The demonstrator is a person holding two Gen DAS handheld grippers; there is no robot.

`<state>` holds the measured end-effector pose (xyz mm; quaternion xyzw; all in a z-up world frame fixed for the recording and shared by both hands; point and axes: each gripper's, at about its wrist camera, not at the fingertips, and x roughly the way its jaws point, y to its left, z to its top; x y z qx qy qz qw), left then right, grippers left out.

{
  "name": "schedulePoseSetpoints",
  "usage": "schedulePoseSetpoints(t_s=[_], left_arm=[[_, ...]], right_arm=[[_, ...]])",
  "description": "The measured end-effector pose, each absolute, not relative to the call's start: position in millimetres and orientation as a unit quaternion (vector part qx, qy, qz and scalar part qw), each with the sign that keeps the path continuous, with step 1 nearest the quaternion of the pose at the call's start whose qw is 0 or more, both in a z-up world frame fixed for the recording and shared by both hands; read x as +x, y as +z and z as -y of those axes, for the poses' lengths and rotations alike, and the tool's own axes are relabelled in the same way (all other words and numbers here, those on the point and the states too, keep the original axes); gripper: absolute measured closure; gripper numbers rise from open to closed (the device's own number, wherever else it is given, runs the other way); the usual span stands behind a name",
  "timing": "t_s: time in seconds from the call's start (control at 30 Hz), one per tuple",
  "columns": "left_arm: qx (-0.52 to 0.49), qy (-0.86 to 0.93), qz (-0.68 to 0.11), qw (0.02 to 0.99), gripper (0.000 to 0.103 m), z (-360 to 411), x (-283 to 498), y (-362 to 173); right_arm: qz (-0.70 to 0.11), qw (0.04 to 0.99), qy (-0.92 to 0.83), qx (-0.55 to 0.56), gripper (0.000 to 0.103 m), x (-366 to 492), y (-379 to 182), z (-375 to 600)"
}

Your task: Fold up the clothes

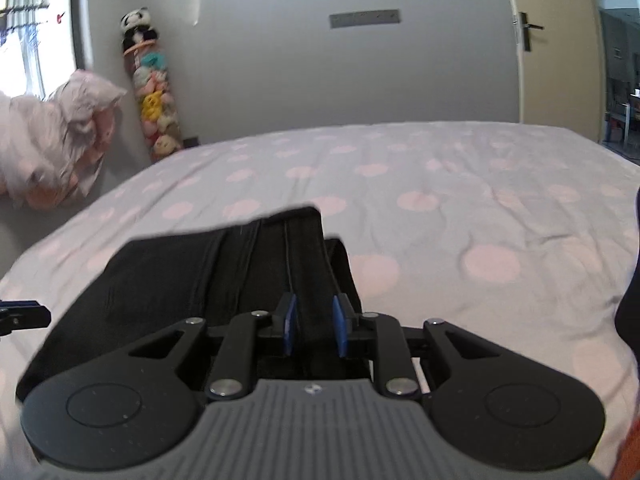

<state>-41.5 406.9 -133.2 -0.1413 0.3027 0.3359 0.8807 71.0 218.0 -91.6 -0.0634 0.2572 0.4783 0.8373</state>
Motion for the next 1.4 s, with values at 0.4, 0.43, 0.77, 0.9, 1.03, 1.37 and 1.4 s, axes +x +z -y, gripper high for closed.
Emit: schedulePoseSetpoints(t_s=[0.4,0.43,0.77,0.9,1.03,1.37,1.4], left_arm=[[-0.153,0.351,-0.333,0.862,0.073,-397,-44,-156],[-0.162,0.358,-0.329,0.859,0.073,-394,-48,-153],[-0.184,0.428,-0.321,0.824,0.074,-321,-117,-104],[-0.154,0.437,-0.330,0.823,0.074,-283,-125,-76],[-0.102,0.442,-0.341,0.823,0.073,-242,-130,-49],[-0.059,0.473,-0.283,0.832,0.045,-211,-137,14],[-0.057,0.471,-0.273,0.837,0.045,-213,-135,21]], right_arm=[[-0.313,0.814,0.479,-0.095,0.079,86,-121,-219],[-0.312,0.815,0.481,-0.088,0.079,86,-120,-216],[-0.262,0.802,0.533,-0.064,0.078,71,-97,-192],[-0.242,0.804,0.542,-0.043,0.076,71,-80,-174],[-0.245,0.801,0.546,0.000,0.074,81,-71,-151],[-0.269,0.780,0.562,0.055,0.066,93,-68,-127],[-0.275,0.778,0.562,0.061,0.061,95,-69,-126]])
